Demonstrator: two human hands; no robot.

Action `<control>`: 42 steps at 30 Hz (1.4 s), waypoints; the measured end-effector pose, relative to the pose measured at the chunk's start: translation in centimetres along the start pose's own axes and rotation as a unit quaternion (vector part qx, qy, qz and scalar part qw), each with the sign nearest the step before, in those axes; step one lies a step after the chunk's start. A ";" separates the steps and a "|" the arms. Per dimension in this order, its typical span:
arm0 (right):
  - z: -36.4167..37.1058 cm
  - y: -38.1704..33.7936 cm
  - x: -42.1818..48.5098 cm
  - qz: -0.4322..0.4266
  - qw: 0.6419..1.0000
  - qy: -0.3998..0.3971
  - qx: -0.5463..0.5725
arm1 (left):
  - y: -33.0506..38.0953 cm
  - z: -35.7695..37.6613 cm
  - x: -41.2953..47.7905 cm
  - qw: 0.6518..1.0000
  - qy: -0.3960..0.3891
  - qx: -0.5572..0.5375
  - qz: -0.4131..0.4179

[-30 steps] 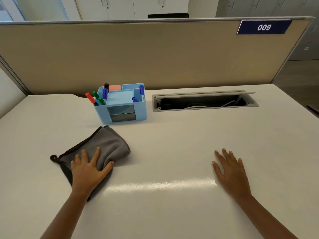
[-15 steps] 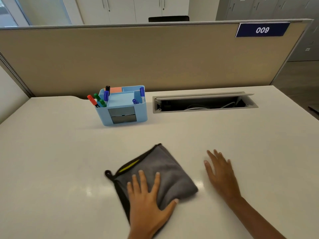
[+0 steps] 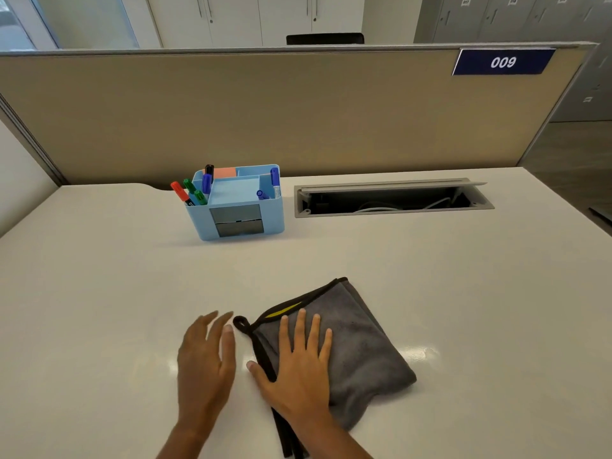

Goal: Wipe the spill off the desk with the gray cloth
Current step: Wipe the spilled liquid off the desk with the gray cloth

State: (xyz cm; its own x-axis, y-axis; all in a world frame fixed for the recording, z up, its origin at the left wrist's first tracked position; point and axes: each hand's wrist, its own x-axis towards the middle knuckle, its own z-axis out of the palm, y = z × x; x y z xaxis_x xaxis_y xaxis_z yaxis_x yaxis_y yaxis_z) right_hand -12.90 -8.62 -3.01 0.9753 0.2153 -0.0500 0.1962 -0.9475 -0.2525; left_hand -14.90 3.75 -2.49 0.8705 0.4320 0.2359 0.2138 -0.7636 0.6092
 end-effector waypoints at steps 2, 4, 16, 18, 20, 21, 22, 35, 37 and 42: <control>0.3 0.0 -0.1 0.004 1.000 -0.002 -0.019 | -1.0 -0.1 -0.1 0.999 -0.004 0.007 -0.034; 0.3 0.6 -0.4 -0.001 0.999 0.003 -0.037 | -1.6 0.0 -0.3 0.999 -0.017 0.015 -0.049; -1.3 13.5 -2.6 0.119 0.988 0.098 -0.033 | -4.1 0.8 0.1 0.989 -0.083 0.121 -0.030; -2.3 17.6 -2.4 0.209 0.973 0.088 -0.051 | -4.4 0.9 0.1 0.988 -0.086 0.123 -0.033; -3.0 21.8 -1.9 0.288 0.954 0.053 -0.065 | -4.5 1.0 0.1 0.988 -0.089 0.125 -0.033; -3.4 23.4 -1.5 0.320 0.944 0.048 -0.059 | -4.6 1.1 0.1 0.987 -0.091 0.124 -0.033; -3.8 24.7 -1.2 0.342 0.937 0.048 -0.051 | -4.5 1.1 0.1 0.987 -0.093 0.124 -0.035; -3.3 22.9 3.0 0.369 0.927 0.069 -0.016 | -3.7 1.4 -0.4 0.987 -0.079 0.131 -0.038; -3.2 21.9 3.4 0.358 0.931 0.067 -0.012 | -3.7 1.4 -0.5 0.987 -0.076 0.139 -0.031; -2.1 17.7 4.0 0.289 0.954 0.073 -0.021 | -3.8 1.5 -0.7 0.988 -0.080 0.124 -0.040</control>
State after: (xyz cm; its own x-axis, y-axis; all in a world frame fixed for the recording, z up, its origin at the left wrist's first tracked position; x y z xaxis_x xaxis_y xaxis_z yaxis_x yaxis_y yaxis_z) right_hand -5.33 -25.07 -5.70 0.9250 -0.3785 -0.0336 -0.3779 -0.9074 -0.1838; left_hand -15.61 5.64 -6.14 0.9017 0.4282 0.0594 0.3685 -0.8331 0.4125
